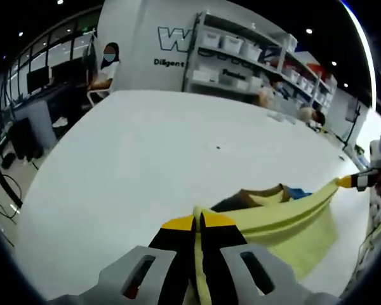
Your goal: Fold the garment on the visible template until the final outline fits inside the template.
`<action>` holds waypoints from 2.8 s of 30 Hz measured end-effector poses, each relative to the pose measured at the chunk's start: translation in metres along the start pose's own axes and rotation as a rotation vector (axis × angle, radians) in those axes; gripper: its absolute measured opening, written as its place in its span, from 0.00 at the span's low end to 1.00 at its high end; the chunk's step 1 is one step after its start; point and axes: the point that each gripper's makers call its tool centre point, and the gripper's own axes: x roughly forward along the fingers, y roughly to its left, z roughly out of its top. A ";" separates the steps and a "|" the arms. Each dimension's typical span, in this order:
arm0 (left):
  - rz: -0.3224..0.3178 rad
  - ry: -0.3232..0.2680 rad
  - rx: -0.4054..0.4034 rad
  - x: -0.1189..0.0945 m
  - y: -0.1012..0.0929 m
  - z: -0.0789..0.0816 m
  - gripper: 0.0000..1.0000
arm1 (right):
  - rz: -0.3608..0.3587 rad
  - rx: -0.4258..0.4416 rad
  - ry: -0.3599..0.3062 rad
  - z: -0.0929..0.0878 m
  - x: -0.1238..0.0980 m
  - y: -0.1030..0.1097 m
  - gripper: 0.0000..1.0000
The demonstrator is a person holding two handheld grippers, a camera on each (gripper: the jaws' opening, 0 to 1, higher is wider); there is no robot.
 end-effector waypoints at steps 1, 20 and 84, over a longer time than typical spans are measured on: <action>0.001 0.001 -0.001 0.002 0.000 -0.001 0.05 | -0.002 -0.005 0.007 -0.001 0.005 -0.001 0.00; 0.056 0.027 0.023 0.045 0.014 -0.034 0.05 | 0.003 0.123 -0.018 -0.020 0.054 -0.020 0.00; -0.136 -0.102 0.407 0.060 0.004 -0.014 0.06 | 0.102 -0.405 -0.131 -0.004 0.078 -0.032 0.00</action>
